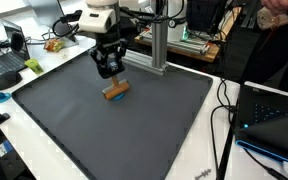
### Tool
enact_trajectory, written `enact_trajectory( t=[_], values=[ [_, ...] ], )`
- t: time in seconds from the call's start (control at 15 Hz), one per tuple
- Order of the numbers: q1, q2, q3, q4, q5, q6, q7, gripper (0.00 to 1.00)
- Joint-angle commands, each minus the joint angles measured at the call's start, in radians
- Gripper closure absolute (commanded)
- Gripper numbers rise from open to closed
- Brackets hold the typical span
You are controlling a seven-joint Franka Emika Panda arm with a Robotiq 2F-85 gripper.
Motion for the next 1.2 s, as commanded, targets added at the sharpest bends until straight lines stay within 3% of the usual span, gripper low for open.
enact_trajectory(
  t=[0.0, 1.13],
  values=[
    [-0.003, 0.052, -0.031, 0.006, -0.057, -0.002, 0.009, 0.78],
    [-0.002, 0.066, -0.034, 0.022, -0.093, -0.037, -0.005, 0.78]
  ],
)
